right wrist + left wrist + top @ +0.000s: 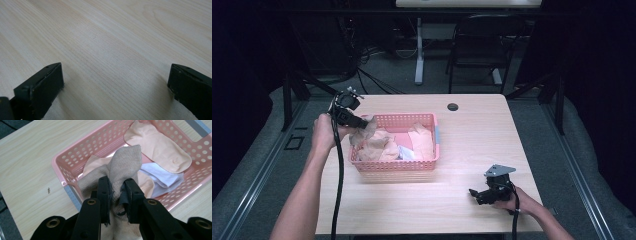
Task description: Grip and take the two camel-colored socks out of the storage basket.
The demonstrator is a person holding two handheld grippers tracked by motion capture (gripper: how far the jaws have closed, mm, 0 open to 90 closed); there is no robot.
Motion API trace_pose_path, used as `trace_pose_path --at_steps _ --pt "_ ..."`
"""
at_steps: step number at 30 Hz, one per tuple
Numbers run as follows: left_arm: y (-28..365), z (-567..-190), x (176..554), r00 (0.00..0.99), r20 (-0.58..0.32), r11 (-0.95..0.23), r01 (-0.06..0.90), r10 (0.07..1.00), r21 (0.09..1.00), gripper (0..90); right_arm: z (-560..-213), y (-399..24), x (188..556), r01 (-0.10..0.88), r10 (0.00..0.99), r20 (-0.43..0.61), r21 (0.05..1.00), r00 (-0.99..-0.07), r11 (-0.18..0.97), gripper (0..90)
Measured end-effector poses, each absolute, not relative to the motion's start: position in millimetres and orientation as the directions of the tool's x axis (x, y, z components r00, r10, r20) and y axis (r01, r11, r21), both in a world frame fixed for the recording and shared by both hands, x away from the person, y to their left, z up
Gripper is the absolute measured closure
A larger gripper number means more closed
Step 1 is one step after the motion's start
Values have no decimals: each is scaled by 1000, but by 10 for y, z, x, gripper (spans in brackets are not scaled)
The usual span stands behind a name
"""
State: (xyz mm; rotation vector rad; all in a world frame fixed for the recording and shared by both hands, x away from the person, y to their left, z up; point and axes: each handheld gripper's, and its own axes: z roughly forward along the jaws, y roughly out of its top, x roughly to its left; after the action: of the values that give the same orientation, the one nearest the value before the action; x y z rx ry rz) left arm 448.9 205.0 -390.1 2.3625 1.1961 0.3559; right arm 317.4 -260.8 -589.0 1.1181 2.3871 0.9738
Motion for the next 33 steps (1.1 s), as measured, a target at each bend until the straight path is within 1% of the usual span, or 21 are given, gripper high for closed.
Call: trace_pose_path --at_steps 22,33 --pt "2377 -3565 4367 552 63 -492 679 831 545 764 -5893 -2609 3177 547 770 -1 703 -639 455 0" --pt "2662 -3462 4246 509 64 -452 691 858 564 765 -5893 -2609 3178 547 769 0 703 -639 454 0"
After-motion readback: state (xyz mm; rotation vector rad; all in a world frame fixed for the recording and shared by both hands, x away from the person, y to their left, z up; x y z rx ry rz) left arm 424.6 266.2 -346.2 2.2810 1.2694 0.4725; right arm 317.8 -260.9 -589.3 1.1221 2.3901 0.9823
